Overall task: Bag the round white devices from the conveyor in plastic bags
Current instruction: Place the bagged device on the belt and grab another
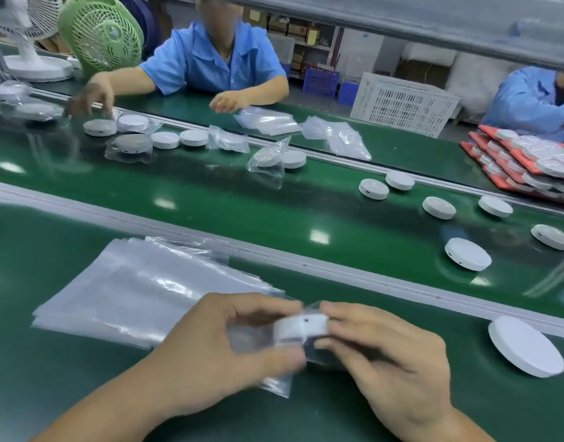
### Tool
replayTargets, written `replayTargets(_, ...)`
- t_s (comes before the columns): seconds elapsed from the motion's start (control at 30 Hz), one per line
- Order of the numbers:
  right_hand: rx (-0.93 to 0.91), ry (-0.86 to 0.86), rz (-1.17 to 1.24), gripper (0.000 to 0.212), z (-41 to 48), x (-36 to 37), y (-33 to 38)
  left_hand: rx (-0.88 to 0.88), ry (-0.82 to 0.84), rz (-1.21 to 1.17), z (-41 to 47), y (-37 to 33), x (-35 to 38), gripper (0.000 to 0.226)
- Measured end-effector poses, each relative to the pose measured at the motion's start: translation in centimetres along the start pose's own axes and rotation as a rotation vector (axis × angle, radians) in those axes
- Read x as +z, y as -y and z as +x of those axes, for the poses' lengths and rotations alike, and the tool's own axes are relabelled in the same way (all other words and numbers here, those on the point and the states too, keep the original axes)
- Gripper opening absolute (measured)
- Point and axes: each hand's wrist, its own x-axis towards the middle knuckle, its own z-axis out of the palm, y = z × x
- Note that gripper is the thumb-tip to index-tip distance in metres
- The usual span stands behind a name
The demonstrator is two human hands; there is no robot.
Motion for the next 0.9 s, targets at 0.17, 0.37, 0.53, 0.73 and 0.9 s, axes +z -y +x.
replayTargets(0.17,0.499,-0.025,0.240,0.032,1.0,1.2,2.4,0.094,-0.163,-0.205,-0.2,-0.6,2.1,0.034)
replayTargets(0.37,0.360,0.405,-0.032,0.044,6.0,1.6,0.0,0.118,-0.494,-0.352,1.5,-0.5,3.3,0.018)
replayTargets(0.53,0.737,0.116,-0.100,0.042,14.0,3.5,-9.4,0.270,-0.419,0.489,2.1,2.2,0.4,0.038)
replayTargets(0.73,1.271,0.086,0.140,0.022,18.8,5.6,-18.5,0.441,-0.048,0.862,2.1,2.8,0.0,0.025)
replayTargets(0.9,1.149,0.340,0.038,0.025,17.1,5.1,-17.2,0.406,0.085,0.958,1.9,1.8,-0.1,0.022)
